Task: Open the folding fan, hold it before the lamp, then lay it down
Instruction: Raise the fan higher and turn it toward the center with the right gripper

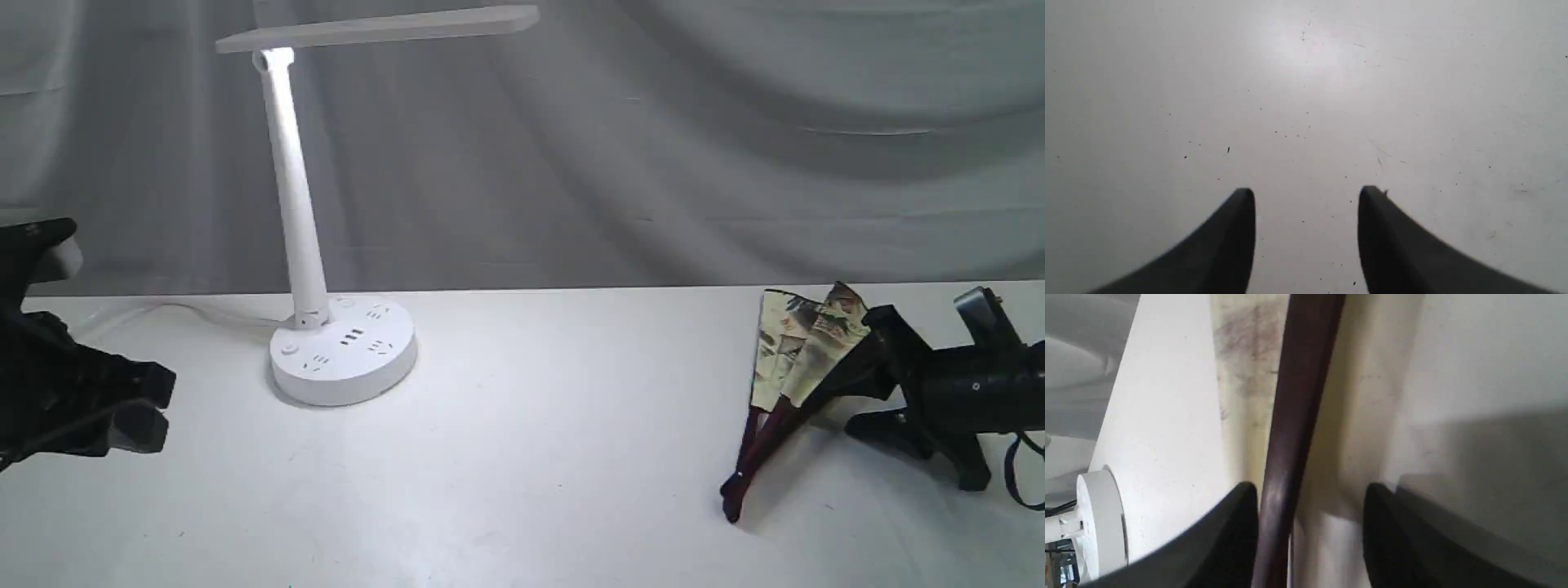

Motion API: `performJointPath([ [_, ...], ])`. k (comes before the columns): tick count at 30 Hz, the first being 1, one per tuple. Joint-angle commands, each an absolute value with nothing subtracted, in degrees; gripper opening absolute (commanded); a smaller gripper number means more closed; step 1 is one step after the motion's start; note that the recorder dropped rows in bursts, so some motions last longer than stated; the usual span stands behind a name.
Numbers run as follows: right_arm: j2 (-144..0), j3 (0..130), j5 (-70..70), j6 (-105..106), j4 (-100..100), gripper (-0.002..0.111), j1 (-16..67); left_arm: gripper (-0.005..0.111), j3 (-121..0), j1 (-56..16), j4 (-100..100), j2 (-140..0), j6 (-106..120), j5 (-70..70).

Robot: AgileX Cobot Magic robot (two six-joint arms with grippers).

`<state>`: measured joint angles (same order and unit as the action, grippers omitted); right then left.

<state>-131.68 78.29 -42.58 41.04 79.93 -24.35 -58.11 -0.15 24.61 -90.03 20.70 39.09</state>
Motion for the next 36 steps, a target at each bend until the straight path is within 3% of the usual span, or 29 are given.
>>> performJointPath([
  [1, -131.57, 77.42, -38.72, 40.83, 78.57, 0.041, -24.36, 0.041, -58.39, 0.00, 24.93, -90.12, 21.22, 38.59],
  [19, -131.57, 77.42, -32.86, 42.22, 84.95, 0.041, -17.13, 0.041, -58.39, 0.00, 24.93, -90.12, 21.23, 38.48],
  [36, -131.57, 77.42, -36.72, 42.22, 84.62, 0.035, -18.54, 0.041, -58.39, 0.00, 24.93, -90.12, 21.23, 38.59],
])
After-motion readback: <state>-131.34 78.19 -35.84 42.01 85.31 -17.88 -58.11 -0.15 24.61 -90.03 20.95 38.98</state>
